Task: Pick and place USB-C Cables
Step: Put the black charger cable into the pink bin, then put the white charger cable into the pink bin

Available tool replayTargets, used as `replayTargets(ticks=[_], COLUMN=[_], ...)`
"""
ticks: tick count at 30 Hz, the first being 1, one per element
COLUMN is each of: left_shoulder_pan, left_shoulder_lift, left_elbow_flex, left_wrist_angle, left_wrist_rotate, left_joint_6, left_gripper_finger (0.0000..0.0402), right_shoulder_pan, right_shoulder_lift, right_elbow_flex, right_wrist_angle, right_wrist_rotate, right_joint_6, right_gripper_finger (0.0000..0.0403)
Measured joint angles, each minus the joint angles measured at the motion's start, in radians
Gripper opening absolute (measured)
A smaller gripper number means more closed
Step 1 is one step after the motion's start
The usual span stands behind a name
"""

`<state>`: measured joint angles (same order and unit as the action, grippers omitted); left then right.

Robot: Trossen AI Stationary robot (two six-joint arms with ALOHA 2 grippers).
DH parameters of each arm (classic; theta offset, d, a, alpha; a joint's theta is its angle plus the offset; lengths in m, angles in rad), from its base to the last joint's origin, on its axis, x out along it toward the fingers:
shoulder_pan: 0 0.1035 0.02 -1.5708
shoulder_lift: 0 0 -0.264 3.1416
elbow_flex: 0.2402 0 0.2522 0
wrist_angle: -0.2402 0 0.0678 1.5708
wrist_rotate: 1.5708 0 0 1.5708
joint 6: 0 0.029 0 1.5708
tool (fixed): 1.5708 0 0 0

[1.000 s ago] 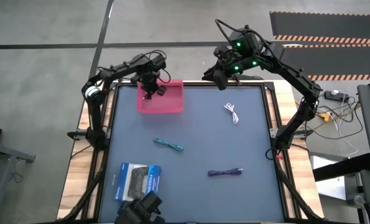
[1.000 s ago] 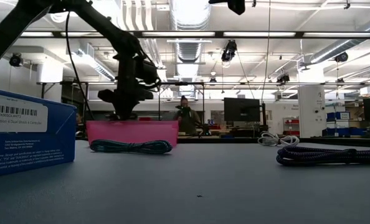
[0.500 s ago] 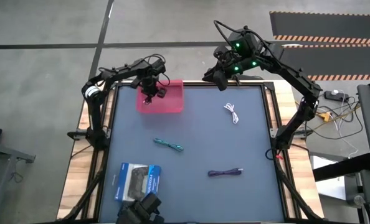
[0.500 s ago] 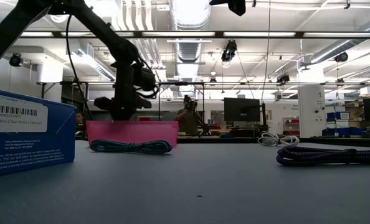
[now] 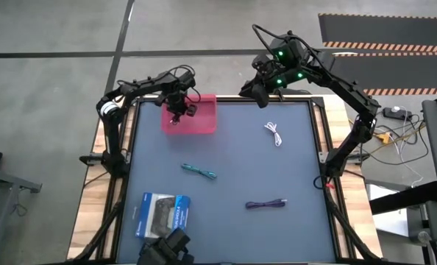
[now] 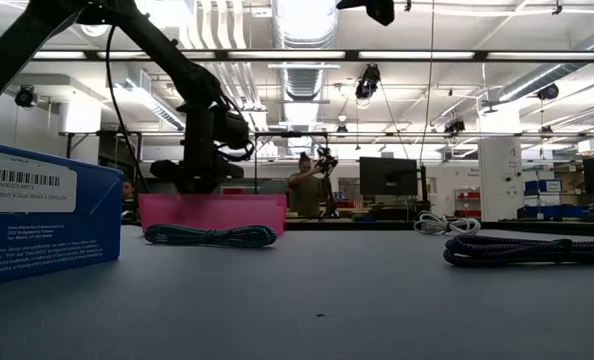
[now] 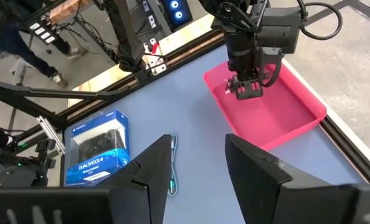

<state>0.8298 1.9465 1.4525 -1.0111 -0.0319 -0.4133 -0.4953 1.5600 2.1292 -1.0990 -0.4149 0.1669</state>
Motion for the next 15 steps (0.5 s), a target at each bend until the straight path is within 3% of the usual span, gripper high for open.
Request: replayTargets(ticks=[7,15], left_shoulder_pan=[0.0,-0.001], left_shoulder_lift=[0.0,-0.004], left_elbow_flex=[0.0,0.0], left_wrist_angle=[0.0,0.0], left_wrist_rotate=[0.0,0.0], left_joint_6=[-0.001,0.002], left_gripper_finger=[0.0096,0.0103], right_shoulder_pan=[0.0,0.0], right_shoulder_lift=[0.0,0.0], right_elbow_flex=[0.0,0.0], right_wrist_angle=[-0.023,-0.023], right_wrist_rotate=[0.0,0.0], right_joint_6=[-0.002,0.0], right_gripper_finger=[0.0142,0.0146])
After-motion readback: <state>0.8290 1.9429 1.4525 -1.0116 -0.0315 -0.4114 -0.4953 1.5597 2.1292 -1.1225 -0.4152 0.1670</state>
